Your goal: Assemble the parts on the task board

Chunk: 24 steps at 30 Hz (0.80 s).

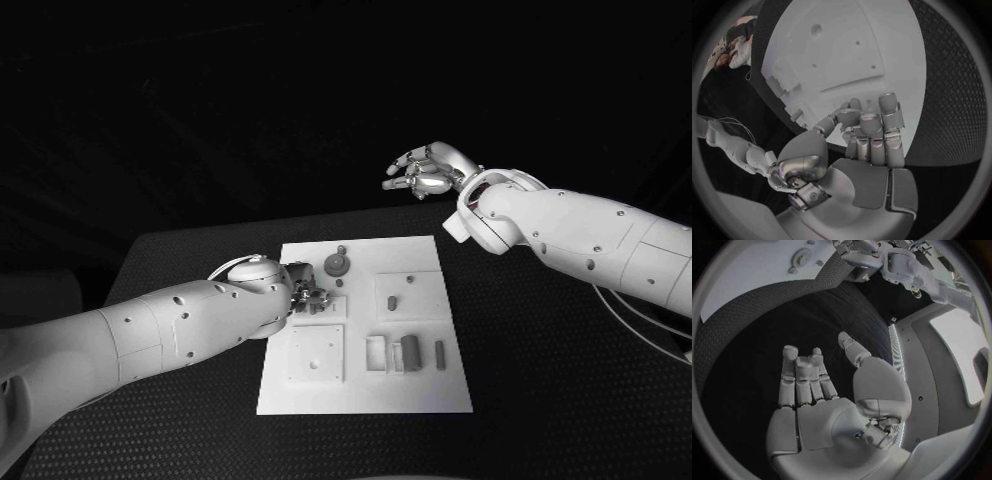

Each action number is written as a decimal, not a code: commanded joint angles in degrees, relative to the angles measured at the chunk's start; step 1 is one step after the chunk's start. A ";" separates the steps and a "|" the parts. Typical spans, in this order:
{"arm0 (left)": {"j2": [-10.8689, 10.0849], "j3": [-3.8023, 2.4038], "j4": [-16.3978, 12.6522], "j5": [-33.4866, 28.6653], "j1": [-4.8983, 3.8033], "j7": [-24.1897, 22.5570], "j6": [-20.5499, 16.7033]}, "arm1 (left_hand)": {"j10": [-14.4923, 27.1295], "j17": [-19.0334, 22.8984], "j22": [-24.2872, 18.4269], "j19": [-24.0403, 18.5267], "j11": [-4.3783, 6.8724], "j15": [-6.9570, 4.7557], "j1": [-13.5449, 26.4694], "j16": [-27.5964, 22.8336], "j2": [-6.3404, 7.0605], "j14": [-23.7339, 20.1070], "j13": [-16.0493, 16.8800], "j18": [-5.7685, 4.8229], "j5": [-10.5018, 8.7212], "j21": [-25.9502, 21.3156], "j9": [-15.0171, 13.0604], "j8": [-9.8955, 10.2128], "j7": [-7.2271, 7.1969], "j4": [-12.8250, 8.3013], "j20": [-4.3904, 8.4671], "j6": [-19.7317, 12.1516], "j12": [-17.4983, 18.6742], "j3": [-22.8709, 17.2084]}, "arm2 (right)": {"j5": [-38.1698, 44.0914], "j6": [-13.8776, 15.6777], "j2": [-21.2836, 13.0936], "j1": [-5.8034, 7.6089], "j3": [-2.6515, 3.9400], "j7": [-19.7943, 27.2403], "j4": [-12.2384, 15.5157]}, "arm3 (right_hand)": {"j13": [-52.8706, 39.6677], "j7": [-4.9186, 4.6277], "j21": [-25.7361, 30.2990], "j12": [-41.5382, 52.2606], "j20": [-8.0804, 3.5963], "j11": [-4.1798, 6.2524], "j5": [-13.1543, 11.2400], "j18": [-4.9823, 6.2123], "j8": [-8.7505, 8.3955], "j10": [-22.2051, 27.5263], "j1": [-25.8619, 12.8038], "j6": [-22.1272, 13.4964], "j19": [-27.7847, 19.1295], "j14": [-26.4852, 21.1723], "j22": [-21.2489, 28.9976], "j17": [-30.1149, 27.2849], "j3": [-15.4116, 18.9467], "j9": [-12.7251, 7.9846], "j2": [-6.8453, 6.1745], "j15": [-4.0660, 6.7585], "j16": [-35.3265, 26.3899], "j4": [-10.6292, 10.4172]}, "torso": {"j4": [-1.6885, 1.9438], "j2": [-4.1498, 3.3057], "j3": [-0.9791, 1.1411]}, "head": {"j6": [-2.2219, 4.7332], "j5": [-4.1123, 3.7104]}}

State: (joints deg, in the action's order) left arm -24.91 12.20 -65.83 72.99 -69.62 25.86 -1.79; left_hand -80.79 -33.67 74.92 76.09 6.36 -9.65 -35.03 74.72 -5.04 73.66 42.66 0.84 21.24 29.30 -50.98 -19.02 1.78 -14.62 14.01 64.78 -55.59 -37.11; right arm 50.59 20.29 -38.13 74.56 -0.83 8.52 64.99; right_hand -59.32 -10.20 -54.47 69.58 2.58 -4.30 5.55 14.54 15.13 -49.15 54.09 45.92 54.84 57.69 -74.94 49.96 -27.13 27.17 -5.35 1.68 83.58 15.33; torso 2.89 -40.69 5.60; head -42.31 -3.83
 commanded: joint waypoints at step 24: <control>-0.10 0.46 0.53 -1.00 1.02 1.21 2.43 | 1.37 1.36 1.04 -0.08 1.03 -0.53 3.80 1.00 5.00 -0.89 -0.87 0.37 -16.48 -1.26 4.64 0.69 -2.85 1.33 -0.26 6.55 -0.72 5.01 | -0.03 -1.09 -0.04 -0.07 0.03 0.13 -0.06 | 0.12 -0.44 0.36 -0.04 0.02 -0.02 -0.10 0.46 -0.12 0.40 -0.72 -0.22 -0.16 -0.57 -0.42 -0.14 0.30 -0.10 0.04 0.07 0.06 -0.21 | -0.02 -0.01 -0.01 | 0.15 -0.04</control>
State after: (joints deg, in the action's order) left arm -25.14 12.35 -65.24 72.53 -69.11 26.27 -1.67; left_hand -79.23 -32.35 74.90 76.08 7.45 -10.13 -31.11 75.43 -0.64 72.78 41.84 0.86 4.99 28.27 -46.30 -18.47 -0.96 -13.31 14.03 71.44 -56.09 -32.28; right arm 50.58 19.93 -38.20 74.53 -0.83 8.41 64.91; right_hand -59.27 -10.29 -54.47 69.58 2.67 -4.30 5.55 14.21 15.13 -49.15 54.09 45.63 54.75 57.49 -74.94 49.90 -26.96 27.12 -5.35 1.88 83.58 15.16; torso 2.88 -40.70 5.60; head -42.20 -3.83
